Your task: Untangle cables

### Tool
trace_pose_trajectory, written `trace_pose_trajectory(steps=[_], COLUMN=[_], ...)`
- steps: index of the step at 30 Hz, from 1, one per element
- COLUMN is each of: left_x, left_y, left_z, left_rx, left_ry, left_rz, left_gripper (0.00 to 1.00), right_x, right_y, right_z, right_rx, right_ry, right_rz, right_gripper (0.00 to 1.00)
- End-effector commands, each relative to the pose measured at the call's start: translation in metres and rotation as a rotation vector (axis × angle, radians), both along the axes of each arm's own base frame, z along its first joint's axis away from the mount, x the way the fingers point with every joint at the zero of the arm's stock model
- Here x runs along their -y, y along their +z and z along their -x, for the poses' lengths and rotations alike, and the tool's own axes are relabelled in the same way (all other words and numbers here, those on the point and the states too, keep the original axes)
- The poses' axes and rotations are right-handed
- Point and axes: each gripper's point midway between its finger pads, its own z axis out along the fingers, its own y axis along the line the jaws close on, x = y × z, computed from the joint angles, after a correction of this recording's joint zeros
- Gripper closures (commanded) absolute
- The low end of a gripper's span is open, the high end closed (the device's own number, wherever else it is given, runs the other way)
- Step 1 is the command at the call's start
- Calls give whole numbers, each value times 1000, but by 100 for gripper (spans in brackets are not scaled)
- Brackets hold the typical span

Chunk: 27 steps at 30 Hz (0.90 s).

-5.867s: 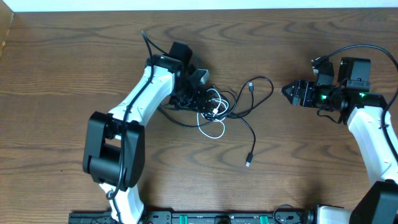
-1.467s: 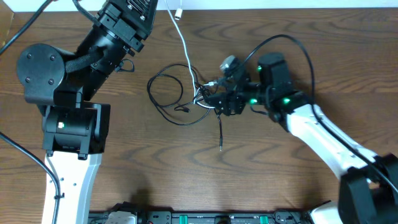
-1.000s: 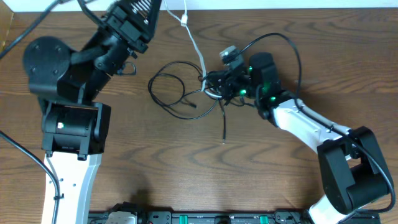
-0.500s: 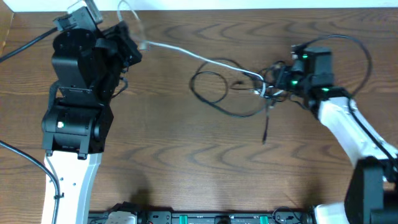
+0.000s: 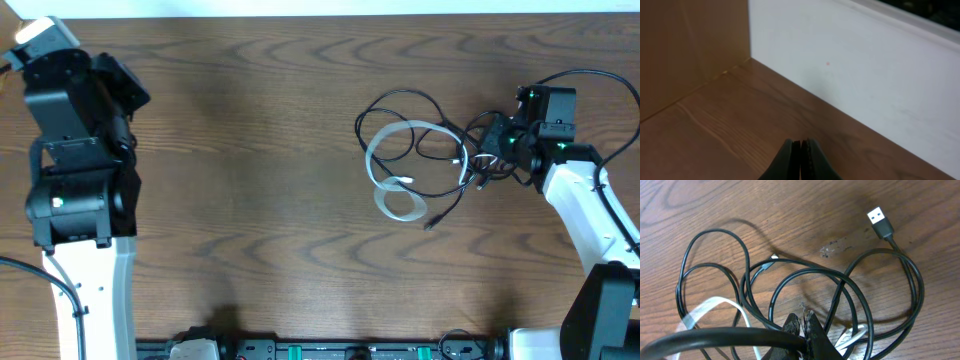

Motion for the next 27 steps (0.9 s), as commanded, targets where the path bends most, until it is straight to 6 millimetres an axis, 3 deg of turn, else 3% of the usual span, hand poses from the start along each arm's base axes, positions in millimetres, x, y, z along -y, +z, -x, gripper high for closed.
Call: trace_pose_trajectory(steps=[1, 6, 10, 12, 15, 20, 27], left_x=[6, 76, 120, 143, 174, 205, 237], left_y=[-7, -43, -77, -92, -111, -139, -173], left_z=[-10, -24, -21, -17, -7, -1, 0], left_rx=[-40, -132, -263, -330, -418, -527, -614], left_ry=[-94, -453, -608, -698, -800, -888, -955], left_rz=[-9, 177, 274, 289, 329, 362, 367], left_gripper=[93, 93, 93, 93, 93, 93, 92], right_x=[-12, -45, -81, -88, -81, -69, -67], right_y=[8, 11, 13, 12, 11, 6, -33], right_z=[-2, 1, 3, 2, -3, -19, -20], right_rx=[32, 35, 36, 29, 30, 50, -43], right_ry=[86, 176, 225, 182, 78, 13, 24], right_rz=[-19, -93, -121, -128, -119, -167, -244], right_gripper=[99, 99, 99, 99, 99, 99, 99])
